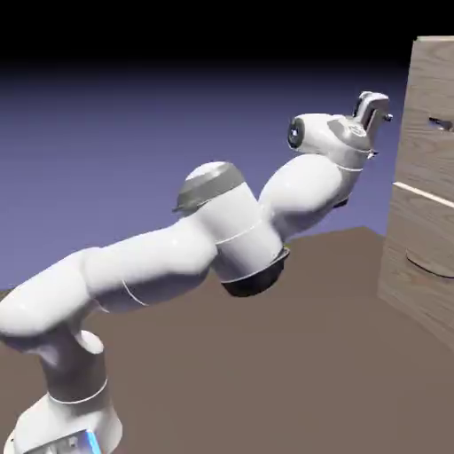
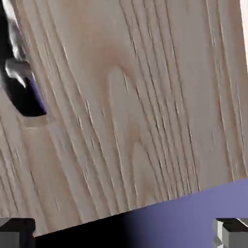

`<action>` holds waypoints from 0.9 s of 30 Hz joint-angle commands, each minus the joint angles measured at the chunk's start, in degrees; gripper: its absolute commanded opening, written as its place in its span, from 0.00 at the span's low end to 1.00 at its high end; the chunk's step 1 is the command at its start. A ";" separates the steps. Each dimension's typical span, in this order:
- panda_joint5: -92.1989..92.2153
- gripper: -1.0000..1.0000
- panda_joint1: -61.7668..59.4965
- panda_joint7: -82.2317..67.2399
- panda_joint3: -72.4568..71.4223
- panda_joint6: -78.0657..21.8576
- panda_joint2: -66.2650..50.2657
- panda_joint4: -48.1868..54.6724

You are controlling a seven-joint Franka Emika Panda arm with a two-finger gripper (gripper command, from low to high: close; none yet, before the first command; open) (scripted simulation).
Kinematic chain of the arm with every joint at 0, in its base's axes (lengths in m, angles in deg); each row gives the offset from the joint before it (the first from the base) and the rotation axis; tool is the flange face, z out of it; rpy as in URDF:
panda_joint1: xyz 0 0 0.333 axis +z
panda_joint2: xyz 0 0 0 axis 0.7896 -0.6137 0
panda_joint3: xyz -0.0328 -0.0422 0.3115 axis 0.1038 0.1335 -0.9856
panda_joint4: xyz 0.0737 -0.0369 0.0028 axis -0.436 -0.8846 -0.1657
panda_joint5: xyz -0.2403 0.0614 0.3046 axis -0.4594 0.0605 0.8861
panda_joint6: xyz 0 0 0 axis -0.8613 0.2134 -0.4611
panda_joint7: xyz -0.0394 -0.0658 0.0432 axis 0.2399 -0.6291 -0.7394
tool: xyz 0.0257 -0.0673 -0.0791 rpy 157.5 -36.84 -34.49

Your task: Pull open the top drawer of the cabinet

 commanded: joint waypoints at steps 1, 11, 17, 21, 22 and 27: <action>-1.85 0.50 -0.62 -2.49 -1.23 -0.33 -1.32 1.06; -3.92 0.50 6.13 -14.57 -3.52 2.71 -6.47 15.90; -2.61 0.00 11.22 -18.57 -3.22 5.07 -7.82 23.66; -5.56 0.00 6.35 -16.38 -5.90 1.53 -8.74 15.36; -5.86 0.00 5.02 -15.37 -5.92 0.87 -8.47 13.28; -7.40 0.00 -1.58 -11.42 -7.15 -2.77 -7.78 2.90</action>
